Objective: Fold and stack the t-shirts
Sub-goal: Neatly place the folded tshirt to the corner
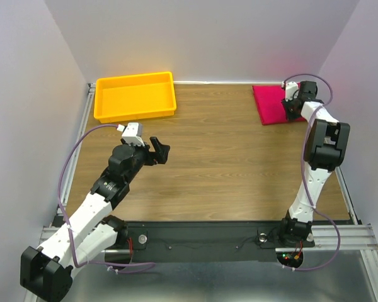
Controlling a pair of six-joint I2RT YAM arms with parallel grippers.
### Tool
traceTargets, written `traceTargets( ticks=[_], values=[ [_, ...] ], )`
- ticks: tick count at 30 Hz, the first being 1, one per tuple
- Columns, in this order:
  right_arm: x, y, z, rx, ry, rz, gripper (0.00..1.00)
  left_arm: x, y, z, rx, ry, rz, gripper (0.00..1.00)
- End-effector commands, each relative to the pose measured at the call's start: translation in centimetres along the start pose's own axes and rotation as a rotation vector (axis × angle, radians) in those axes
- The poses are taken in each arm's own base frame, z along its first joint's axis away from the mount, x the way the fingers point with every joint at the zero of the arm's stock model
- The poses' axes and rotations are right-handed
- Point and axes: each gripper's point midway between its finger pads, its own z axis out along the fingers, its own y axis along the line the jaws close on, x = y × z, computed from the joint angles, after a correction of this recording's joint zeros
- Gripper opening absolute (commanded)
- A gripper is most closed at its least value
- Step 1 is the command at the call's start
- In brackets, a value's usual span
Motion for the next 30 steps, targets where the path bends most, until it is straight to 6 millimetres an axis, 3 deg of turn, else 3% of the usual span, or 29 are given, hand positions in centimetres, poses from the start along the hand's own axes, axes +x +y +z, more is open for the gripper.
traceTargets(
  ticks=[1, 3, 4, 5, 6, 9, 10, 14, 18, 22, 25, 30],
  values=[
    [-6.0, -2.4, -7.4, 0.099, -0.162, 0.023, 0.34, -3.8, -1.5, -0.3, 0.042, -0.108, -0.005, 0.98],
    [-7.0, -2.3, -9.6, 0.099, -0.201, 0.024, 0.38, -4.5, -1.6, -0.4, 0.041, -0.124, -0.003, 0.98],
    [-7.9, -1.7, -12.1, 0.086, -0.246, 0.017, 0.43, -5.1, -1.9, -0.5, 0.045, -0.134, -0.002, 0.98],
    [-7.9, -1.0, -13.1, 0.063, -0.258, 0.019, 0.46, -5.4, -1.9, -0.6, 0.042, -0.142, 0.002, 0.98],
    [-8.0, 0.6, -15.5, 0.013, -0.299, -0.006, 0.55, -5.9, -2.1, -0.7, 0.042, -0.147, 0.004, 0.98],
    [-6.9, 3.0, -18.5, -0.044, -0.328, 0.006, 0.70, -6.7, -2.0, -1.1, 0.028, -0.158, 0.012, 0.99],
    [-6.2, 4.3, -20.5, -0.061, -0.351, 0.030, 0.81, -7.2, -1.9, -1.5, 0.014, -0.162, 0.014, 0.99],
    [-3.7, 7.2, -24.2, -0.091, -0.389, 0.100, 1.00, -8.6, -1.3, -2.4, -0.036, -0.177, 0.016, 0.99],
    [-1.8, 8.5, -26.8, -0.066, -0.412, 0.216, 1.00, -9.6, -0.9, -3.2, -0.070, -0.183, 0.013, 0.99],
    [0.0, 8.2, -28.6, 0.030, -0.421, 0.339, 1.00, -9.7, -0.1, -3.3, -0.097, -0.184, 0.006, 0.98],
    [1.2, 8.7, -29.5, 0.057, -0.446, 0.394, 1.00, -9.2, 0.9, -3.2, -0.118, -0.187, 0.006, 0.99],
    [2.4, 7.7, -29.7, 0.145, -0.453, 0.518, 1.00, -8.5, 3.2, -2.8, -0.165, -0.174, -0.007, 0.98]
  ],
)
